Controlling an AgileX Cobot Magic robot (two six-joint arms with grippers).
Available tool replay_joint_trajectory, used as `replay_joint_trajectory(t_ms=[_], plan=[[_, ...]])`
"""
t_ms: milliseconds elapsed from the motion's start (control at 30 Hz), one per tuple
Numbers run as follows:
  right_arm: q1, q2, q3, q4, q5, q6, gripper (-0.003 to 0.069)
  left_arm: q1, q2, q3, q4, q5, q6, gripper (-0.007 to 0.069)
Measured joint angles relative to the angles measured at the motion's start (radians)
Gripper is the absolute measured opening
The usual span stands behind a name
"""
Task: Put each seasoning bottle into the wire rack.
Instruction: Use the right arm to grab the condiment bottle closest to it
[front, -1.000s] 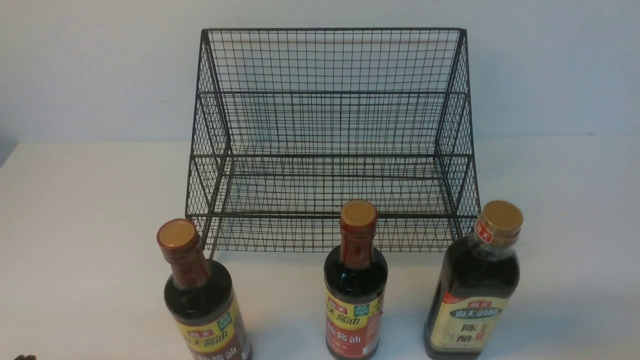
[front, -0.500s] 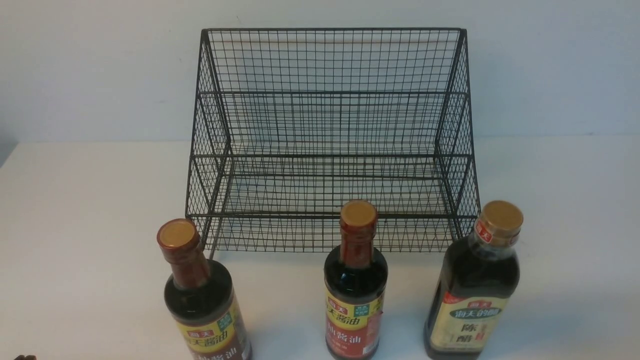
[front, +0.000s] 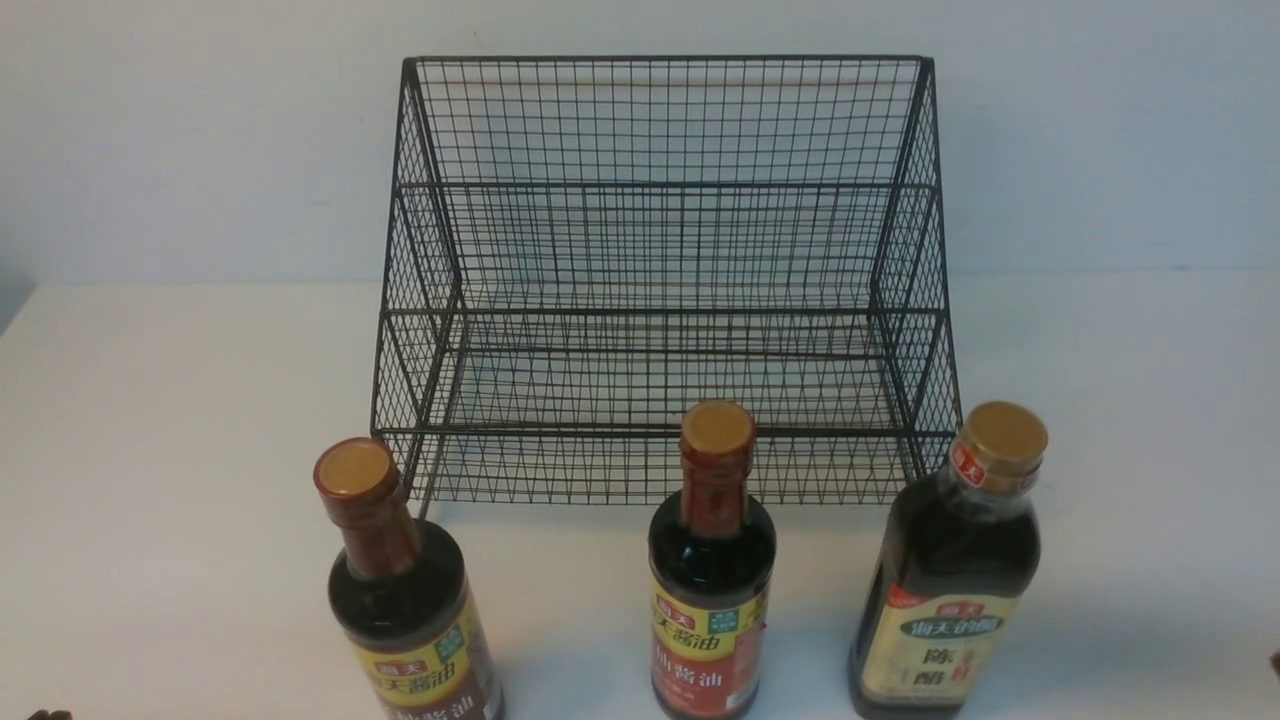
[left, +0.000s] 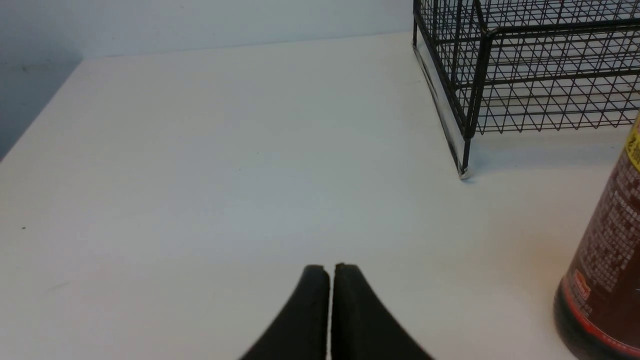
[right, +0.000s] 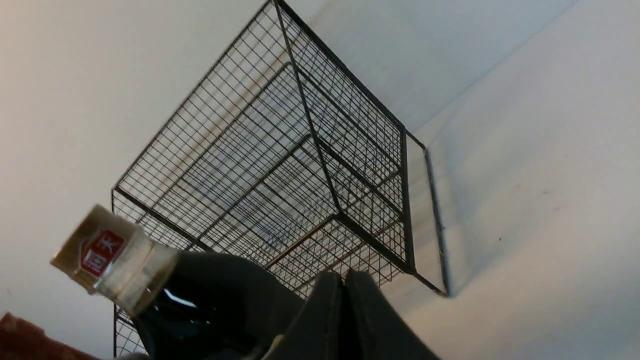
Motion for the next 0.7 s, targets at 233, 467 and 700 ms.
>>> replay_joint_trajectory(t_ms=[233, 467, 700], plan=[[0.000, 0.074, -0.263, 0.015, 0.086, -0.286, 0.0015, 0.000, 0.000, 0.000, 0.000, 0.000, 0.000, -0.0005], [0.000, 0.500, -0.676, -0.109, 0.541, -0.371, 0.0195, 0.000, 0.000, 0.000, 0.000, 0.000, 0.000, -0.0005], [0.011, 0.857, -0.900, -0.137, 0.756, -0.507, 0.0441, 0.000, 0.000, 0.000, 0.001, 0.000, 0.000, -0.0005]])
